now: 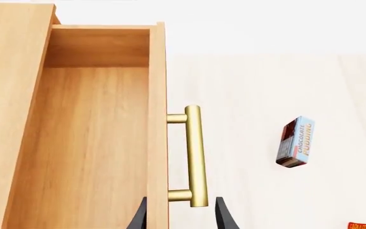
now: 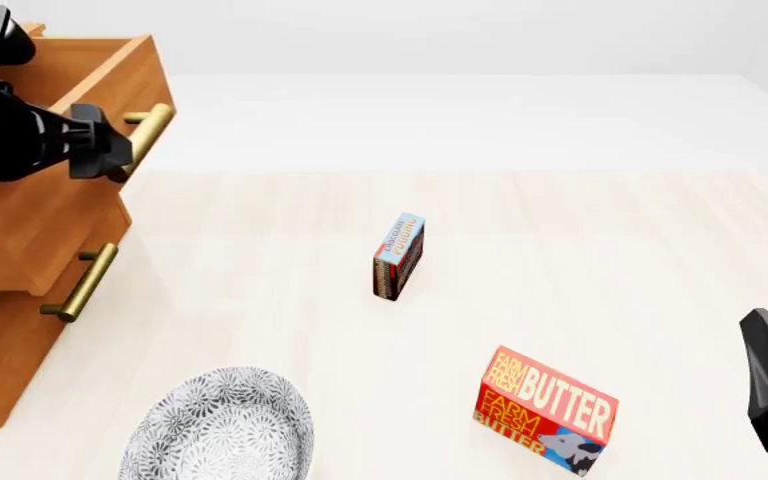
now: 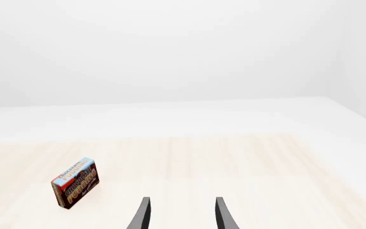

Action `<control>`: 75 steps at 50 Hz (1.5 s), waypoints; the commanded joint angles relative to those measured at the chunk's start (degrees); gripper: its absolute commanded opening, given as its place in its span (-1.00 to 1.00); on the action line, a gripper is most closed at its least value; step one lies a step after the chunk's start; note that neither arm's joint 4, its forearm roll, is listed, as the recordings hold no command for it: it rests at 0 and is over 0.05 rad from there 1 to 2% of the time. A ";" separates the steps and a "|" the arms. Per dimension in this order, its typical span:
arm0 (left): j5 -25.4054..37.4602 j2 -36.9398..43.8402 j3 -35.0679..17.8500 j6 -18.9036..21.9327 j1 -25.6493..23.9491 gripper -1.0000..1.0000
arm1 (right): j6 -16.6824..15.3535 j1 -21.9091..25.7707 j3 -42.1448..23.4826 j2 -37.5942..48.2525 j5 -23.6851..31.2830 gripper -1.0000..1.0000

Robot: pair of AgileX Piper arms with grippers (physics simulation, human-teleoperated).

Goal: Put the chocolate pudding in the top drawer of the cabinet and close it.

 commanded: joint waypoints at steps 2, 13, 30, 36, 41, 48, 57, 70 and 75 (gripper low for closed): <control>-0.76 0.38 1.07 0.79 -1.45 1.00 | 0.00 0.01 0.00 0.00 -0.01 1.00; -0.97 0.69 1.08 0.52 -2.49 1.00 | -0.02 0.00 0.00 0.00 0.00 1.00; -2.01 0.91 1.98 0.46 -3.28 1.00 | -0.02 0.00 0.00 0.00 -0.01 1.00; -3.38 1.16 3.11 -0.34 -4.35 1.00 | 0.00 -0.01 0.00 0.00 0.01 1.00; -3.46 1.46 3.07 -0.56 -4.76 1.00 | -0.01 0.00 0.00 0.00 -0.01 1.00; -4.04 2.03 3.20 -0.74 -5.13 1.00 | 0.01 0.00 0.00 0.00 0.01 1.00; -4.54 2.70 3.13 -1.03 -5.96 1.00 | 0.00 0.00 0.00 0.00 0.00 1.00; -5.08 3.53 3.19 -1.53 -7.26 1.00 | 0.00 -0.01 0.00 0.00 0.00 1.00; -5.21 3.59 3.11 -1.72 -7.49 1.00 | 0.00 0.01 0.00 0.00 0.00 1.00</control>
